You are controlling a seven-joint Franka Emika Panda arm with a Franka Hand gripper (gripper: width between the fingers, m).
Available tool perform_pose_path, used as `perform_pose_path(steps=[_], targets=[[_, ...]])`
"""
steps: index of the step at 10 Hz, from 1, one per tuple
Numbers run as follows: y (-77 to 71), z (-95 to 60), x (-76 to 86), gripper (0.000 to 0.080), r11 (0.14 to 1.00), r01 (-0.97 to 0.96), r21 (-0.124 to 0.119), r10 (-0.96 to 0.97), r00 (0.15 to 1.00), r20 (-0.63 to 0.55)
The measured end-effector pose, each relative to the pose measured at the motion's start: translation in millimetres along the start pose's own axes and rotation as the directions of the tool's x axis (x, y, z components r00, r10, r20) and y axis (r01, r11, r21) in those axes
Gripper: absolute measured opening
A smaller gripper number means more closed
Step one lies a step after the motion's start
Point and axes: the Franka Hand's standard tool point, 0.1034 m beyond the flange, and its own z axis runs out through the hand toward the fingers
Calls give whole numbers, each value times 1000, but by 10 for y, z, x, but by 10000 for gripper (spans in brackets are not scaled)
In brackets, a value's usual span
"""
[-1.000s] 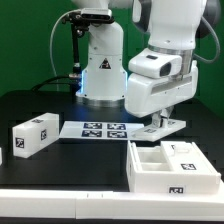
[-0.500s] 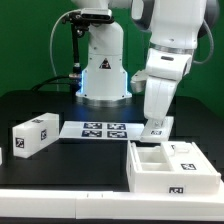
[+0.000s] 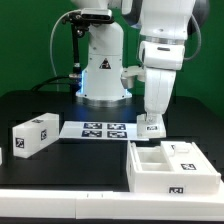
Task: Assemble cabinet
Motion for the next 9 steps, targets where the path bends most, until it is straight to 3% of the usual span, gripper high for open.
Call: perform_pose_path(steps=[1, 2, 5, 9], targets=[[11, 1, -16, 64, 1000, 23, -6, -23, 1000, 1], [54, 1, -79, 64, 994, 101, -33, -101, 995, 5], [136, -4, -241, 64, 982, 183, -42, -182, 983, 27], [178, -3, -237, 64, 989, 143, -43, -142, 989, 27]])
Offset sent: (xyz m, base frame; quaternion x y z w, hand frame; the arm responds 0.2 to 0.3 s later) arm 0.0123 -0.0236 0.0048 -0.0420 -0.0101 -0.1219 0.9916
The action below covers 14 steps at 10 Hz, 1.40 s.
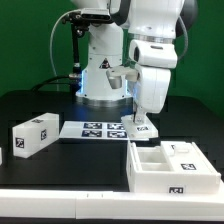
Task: Assemble cabinet
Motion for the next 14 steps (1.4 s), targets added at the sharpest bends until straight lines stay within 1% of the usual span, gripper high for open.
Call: perform_pose_path(steps=[2, 3, 4, 6, 9, 10, 11, 12, 13, 14], targets=[[60, 27, 24, 64, 999, -48, 2, 48, 999, 12], [56, 30, 60, 64, 998, -59, 1, 58, 998, 17], [53, 31, 56, 64, 998, -59, 3, 59, 998, 17], [28, 50, 55, 64, 998, -56, -2, 56, 998, 13], [39, 50, 49, 64, 998, -56, -2, 56, 998, 14], [38, 54, 51, 64, 998, -58, -5, 58, 998, 13], [23, 68, 64, 64, 998, -63, -18, 63, 998, 6], [11, 78, 65, 64, 998, -63, -21, 63, 998, 3], [20, 77, 80, 64, 997, -63, -45, 62, 998, -8], [26, 73, 76, 64, 997, -61, -52, 61, 998, -11]])
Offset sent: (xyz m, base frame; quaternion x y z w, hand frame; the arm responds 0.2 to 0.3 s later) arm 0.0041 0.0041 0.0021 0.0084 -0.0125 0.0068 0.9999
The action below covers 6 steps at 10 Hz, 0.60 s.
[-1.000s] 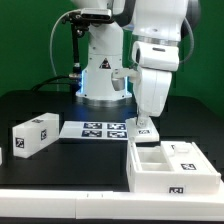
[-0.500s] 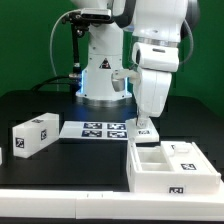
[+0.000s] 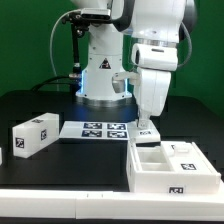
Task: Assemble cabinet
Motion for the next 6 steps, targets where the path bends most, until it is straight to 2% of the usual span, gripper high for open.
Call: perform_pose_path(steps=[2, 4, 5, 6], targets=[[43, -16, -52, 64, 1000, -6, 31, 5, 1000, 17], [41, -12, -57, 64, 999, -6, 32, 6, 1000, 18], [-20, 1, -123, 64, 995, -7, 104, 2, 999, 46], [-1, 11, -149, 64, 991, -10, 137, 1, 998, 64]])
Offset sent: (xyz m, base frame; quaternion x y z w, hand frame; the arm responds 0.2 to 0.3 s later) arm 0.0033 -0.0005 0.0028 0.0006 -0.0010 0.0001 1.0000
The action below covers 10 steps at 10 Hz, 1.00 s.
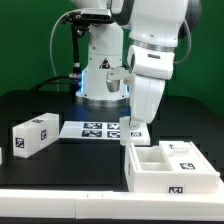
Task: Assemble cabinet
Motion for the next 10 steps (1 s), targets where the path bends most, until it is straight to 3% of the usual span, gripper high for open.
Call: perform_pose_path(steps=[1, 10], targets=[[-25, 43, 36, 64, 1000, -1, -22, 1, 1000, -12], [19, -62, 76, 64, 998, 38, -40, -39, 999, -17]])
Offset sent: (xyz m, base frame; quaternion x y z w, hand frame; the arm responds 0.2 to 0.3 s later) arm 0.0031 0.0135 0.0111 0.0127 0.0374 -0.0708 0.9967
